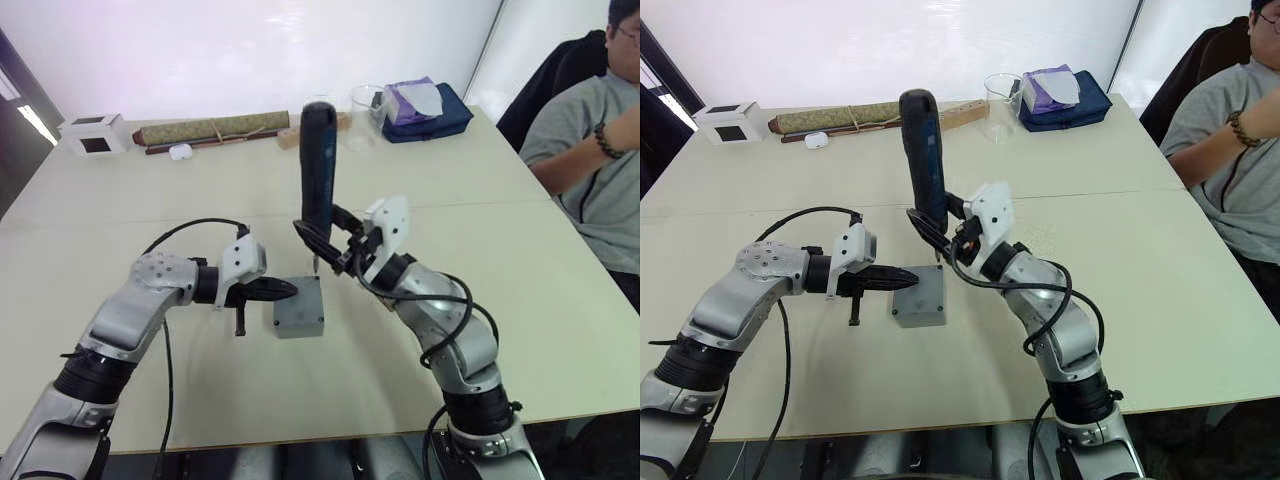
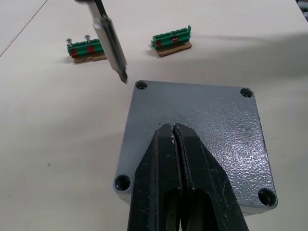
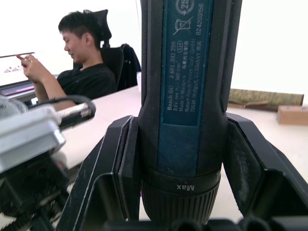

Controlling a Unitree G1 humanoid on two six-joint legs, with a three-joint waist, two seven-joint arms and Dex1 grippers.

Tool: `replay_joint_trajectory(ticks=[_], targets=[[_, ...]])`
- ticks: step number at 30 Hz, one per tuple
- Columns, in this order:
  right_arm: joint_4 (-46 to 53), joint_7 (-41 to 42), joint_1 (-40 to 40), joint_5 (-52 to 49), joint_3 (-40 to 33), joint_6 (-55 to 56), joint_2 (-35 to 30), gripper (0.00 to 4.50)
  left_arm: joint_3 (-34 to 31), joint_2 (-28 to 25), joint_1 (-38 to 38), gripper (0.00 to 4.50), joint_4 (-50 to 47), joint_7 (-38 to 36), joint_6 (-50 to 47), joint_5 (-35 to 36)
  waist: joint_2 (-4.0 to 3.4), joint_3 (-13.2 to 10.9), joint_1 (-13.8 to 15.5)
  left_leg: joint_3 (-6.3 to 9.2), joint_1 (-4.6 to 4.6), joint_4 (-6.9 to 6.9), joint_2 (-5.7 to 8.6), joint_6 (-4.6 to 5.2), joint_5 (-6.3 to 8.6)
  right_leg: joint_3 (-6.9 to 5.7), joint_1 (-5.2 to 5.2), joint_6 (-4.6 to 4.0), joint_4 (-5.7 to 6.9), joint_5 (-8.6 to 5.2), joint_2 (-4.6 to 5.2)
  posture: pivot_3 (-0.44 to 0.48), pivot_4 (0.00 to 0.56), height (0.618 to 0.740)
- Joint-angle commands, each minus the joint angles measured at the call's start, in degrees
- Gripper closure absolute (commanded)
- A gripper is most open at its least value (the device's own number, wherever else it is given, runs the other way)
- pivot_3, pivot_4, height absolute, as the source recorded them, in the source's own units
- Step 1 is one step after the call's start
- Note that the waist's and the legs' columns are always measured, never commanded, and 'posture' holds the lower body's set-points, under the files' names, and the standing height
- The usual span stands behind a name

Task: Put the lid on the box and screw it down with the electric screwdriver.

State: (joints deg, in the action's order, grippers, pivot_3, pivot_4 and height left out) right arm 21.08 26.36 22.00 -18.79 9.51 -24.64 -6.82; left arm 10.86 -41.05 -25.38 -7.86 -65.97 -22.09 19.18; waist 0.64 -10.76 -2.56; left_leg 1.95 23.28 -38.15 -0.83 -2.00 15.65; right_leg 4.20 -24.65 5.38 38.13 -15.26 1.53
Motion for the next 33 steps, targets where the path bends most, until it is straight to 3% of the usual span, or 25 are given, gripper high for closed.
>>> replay_joint_trajectory(ticks=[1, 33], targets=[[4.76, 0.44, 0.47, -1.61, -0.54, 1.1, -0.24, 2.45, 0.77, -0.61, 0.32, 4.5, 0.09, -0.14, -0.59, -1.5, 0.0, 0.0, 0.0, 0.0, 0.0, 0.0, 0.0, 0.0, 0.0, 0.0, 0.0, 0.0, 0.0, 0.0, 0.0, 0.0, 0.15, 0.736], [5.8, 1.43, 0.36, -3.07, 0.3, 0.39, -2.5, 2.45, 1.26, 0.09, -0.84, 4.5, 1.11, -0.64, -0.26, -1.85, 0.0, 0.01, 0.01, 0.01, -0.02, 0.0, 0.0, 0.0, 0.0, 0.0, 0.02, 0.0, 0.0, 0.0, 0.0, 0.0, 0.15, 0.736]])
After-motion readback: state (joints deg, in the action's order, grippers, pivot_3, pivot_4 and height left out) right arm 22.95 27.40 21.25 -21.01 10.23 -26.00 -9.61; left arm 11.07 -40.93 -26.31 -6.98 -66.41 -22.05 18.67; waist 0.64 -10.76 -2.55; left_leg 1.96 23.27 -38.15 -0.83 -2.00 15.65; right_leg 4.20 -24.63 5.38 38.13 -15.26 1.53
